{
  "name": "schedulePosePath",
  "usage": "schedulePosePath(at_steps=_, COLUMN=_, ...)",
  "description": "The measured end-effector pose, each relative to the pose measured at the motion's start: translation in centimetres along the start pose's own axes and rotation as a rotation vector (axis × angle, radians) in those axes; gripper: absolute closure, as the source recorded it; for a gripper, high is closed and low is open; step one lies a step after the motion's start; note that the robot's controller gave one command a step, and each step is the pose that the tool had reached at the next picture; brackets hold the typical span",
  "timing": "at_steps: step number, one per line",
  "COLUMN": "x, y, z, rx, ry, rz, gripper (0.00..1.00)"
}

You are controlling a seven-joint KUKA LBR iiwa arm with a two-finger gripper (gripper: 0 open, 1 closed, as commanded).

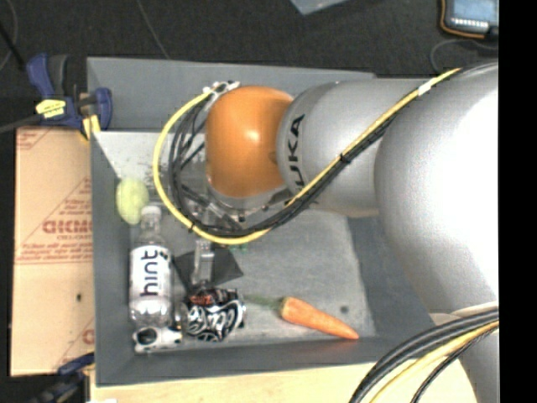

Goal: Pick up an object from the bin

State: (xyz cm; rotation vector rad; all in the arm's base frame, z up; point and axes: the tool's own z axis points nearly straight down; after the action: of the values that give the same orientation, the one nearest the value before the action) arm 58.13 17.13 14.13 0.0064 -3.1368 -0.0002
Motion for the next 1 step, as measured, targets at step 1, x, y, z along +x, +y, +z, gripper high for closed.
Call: schedulePosePath(at_steps=1, x=-0.17, y=-0.08, z=-0.51, rx=-0.001, ry=-0.008, rz=0.004, gripper=0.0)
